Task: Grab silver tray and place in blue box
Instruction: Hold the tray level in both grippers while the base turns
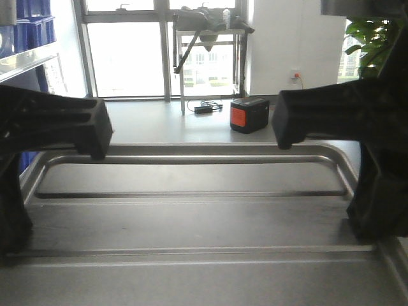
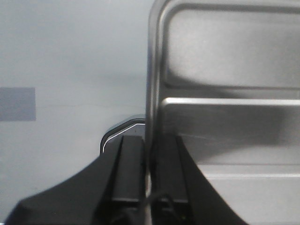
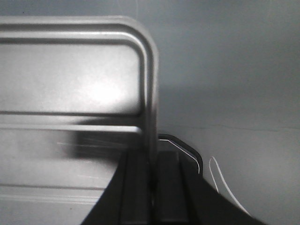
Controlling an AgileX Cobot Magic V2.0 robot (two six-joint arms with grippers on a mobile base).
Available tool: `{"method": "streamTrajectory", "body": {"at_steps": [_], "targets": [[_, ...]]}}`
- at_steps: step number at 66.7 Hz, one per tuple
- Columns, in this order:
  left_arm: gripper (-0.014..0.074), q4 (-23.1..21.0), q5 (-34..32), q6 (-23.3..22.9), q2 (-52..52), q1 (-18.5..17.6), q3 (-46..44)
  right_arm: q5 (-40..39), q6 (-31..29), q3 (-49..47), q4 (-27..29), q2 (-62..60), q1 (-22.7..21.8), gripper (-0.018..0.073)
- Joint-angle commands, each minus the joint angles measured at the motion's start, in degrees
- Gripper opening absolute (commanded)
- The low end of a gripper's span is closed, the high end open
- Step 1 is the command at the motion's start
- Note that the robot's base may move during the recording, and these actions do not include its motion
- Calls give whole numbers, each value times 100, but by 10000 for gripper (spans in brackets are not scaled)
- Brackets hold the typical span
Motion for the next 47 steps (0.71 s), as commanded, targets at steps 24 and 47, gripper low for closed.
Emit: {"method": "streamTrajectory", "body": {"at_steps": [24,47], "targets": [[-8,168,-33,-65,-161,-48,-141,-110,-16,-141,-223,-139,-11,60],[-8,168,-33,-65,-161,-48,-141,-99,-16,-141,-223,-139,-11,60]]}}
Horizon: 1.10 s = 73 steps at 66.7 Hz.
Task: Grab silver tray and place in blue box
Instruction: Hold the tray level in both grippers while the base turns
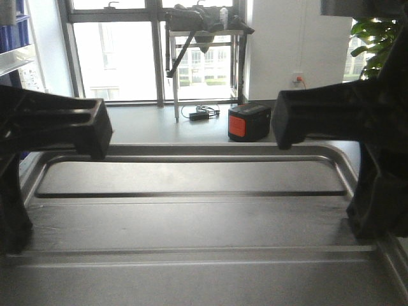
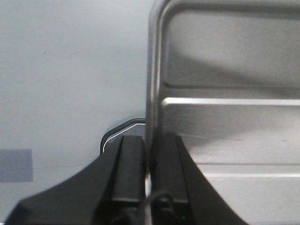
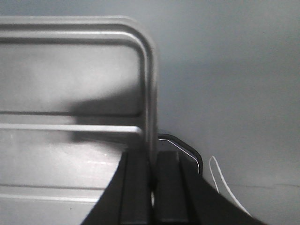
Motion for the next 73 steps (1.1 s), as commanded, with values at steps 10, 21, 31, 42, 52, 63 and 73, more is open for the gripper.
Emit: {"method": "streamTrajectory", "body": {"at_steps": [10,21,31,42,52,63,73], "targets": [[-8,158,-25,-65,-161,-36,-141,-93,-16,-141,-223,-139,-11,60],[-8,158,-25,-65,-161,-36,-141,-87,-16,-141,-223,-139,-11,60],[-8,158,-25,-65,-161,-36,-141,-87,-16,-141,-223,-139,-11,60],[-8,158,-25,-65,-161,-36,-141,-87,-16,-141,-223,-139,-11,60],[-8,158,-25,-65,-161,-36,-141,-87,-16,-141,-223,-139,-11,60],[-8,158,-25,-65,-161,-36,-141,-82,-16,-141,-223,-139,-11,60],[-8,158,-25,-65,-161,-36,-141,-82,-16,-141,-223,-139,-11,60]]}}
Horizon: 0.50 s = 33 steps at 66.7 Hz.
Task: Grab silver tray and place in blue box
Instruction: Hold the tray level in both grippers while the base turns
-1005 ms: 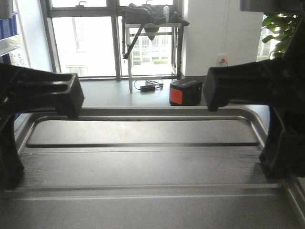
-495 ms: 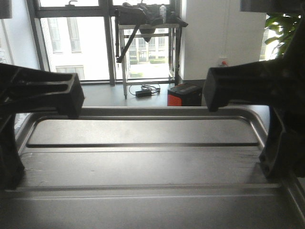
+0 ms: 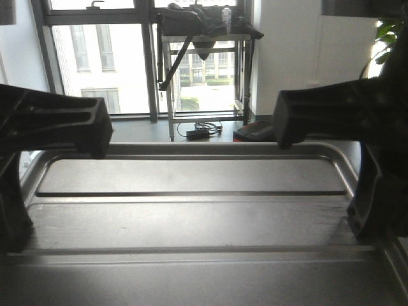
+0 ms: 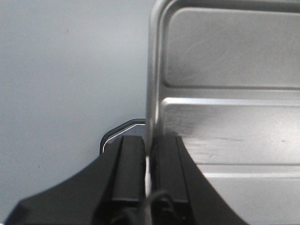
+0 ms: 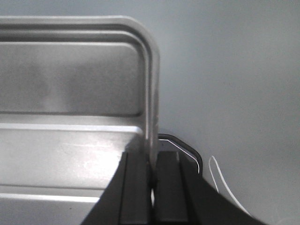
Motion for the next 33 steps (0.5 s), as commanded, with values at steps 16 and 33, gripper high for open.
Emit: {"method": "streamTrajectory", "body": {"at_steps": [16,33], "targets": [[-8,158,-25,-65,-151,-36,-141,-93,-16,-141,-231,-139,-11,60],[-8,158,-25,-65,-151,-36,-141,-93,-16,-141,-231,-139,-11,60]]}}
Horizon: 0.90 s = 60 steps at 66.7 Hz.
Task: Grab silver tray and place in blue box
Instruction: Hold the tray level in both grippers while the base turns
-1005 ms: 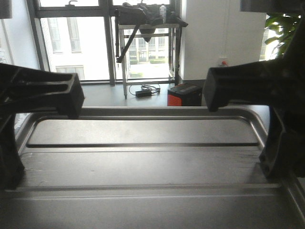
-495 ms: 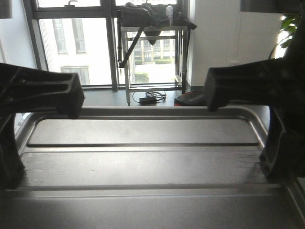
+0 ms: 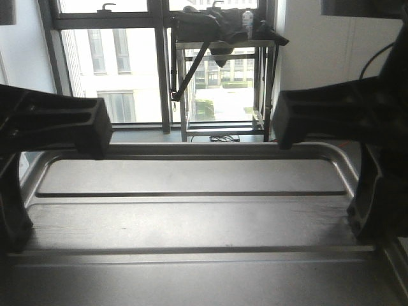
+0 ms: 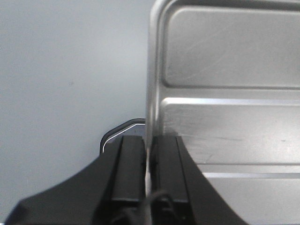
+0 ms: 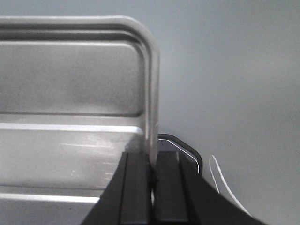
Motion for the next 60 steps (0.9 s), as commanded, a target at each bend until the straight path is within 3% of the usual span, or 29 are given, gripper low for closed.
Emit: {"method": "streamTrajectory", "body": {"at_steps": [1,60], "targets": [[-8,158,-25,-65,-151,-36,-141,-93,-16,-141,-231,-139,-11,60],[-8,158,-25,-65,-151,-36,-141,-89,-16,-141,-230,-139,-11,60]]}}
